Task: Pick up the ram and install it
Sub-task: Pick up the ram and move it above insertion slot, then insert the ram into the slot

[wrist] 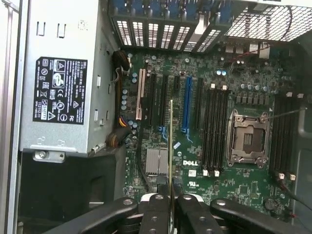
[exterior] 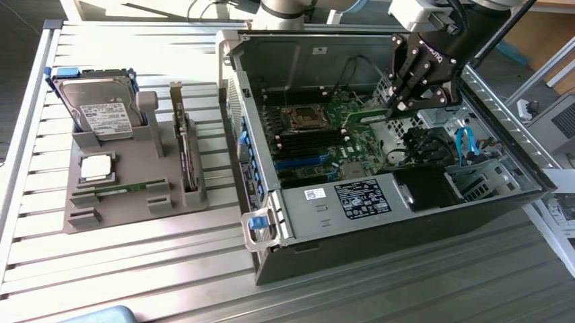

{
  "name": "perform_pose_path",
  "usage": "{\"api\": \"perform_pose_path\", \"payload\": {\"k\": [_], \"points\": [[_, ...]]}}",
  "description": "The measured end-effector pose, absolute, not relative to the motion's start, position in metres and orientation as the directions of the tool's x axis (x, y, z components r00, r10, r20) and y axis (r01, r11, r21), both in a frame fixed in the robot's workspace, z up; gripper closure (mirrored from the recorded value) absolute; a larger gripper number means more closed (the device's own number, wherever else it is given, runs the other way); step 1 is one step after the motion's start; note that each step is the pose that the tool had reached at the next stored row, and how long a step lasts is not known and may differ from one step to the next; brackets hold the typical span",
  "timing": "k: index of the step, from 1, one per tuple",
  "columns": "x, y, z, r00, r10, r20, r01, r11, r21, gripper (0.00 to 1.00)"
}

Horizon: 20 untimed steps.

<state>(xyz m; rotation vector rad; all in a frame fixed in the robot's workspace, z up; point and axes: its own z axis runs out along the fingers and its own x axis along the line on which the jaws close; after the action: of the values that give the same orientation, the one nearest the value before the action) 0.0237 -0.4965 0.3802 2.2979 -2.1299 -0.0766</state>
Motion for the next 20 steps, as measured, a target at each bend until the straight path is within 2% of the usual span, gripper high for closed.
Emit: {"api": "perform_pose_path", "payload": {"k": [8,20], "points": [[0.049,-0.496,0.380,0.075,-0.997,-0.031,-0.996,-0.076,0.039,0.86],[0.050,-0.496,0.380,0.075,-0.997,-0.031,-0.996,-0.076,0.039,0.86]]}}
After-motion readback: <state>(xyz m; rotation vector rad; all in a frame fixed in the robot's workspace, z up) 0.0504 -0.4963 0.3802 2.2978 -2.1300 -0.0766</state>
